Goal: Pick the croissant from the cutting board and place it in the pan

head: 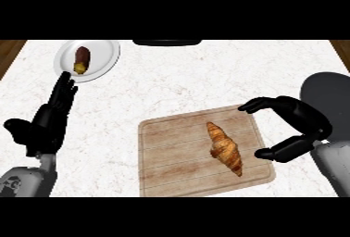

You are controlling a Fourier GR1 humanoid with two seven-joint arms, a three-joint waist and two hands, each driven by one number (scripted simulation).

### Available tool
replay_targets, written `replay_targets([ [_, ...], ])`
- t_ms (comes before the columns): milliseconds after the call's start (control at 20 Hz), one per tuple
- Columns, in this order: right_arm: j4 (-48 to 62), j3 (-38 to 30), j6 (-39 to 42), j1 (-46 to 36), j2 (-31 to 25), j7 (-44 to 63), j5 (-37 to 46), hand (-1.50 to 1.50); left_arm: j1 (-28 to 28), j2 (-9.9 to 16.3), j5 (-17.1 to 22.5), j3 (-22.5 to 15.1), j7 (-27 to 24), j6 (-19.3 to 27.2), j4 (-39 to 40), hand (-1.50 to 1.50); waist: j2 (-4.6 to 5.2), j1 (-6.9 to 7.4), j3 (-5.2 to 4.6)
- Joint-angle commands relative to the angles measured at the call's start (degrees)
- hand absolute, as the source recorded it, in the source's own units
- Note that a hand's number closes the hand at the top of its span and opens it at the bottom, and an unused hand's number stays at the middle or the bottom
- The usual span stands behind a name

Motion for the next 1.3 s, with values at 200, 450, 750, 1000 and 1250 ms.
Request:
replay_targets([
  [200,7.2,-5.6,7.1,-10.4,-14.1,-12.5,8.4,-1.50,-4.7,0.6,2.7,2.8,-0.7,-4.5,5.4,0.00,-0.04,0.72,-0.19],
  [450,3.9,-2.6,10.1,-15.0,-22.7,-10.7,13.7,-1.50,-3.0,0.0,1.4,1.6,0.1,-3.8,3.4,0.00,-0.42,1.16,-0.21],
  [750,0.4,-1.3,10.4,-22.3,-16.5,0.8,12.9,-1.50,-5.6,-0.7,0.1,3.4,0.2,-4.3,6.6,0.00,-0.51,0.40,-0.23],
  [1000,-5.0,0.5,8.9,-23.1,-11.8,6.1,14.6,-1.50,-5.8,-2.6,-1.0,3.6,-1.1,-4.1,8.0,0.00,-0.54,0.06,-0.24],
  [1250,-5.9,0.2,14.5,-21.3,-10.2,6.9,12.4,-1.50,-2.4,-3.5,-1.7,3.6,-2.3,-4.7,5.6,0.00,-0.56,0.23,-0.22],
])
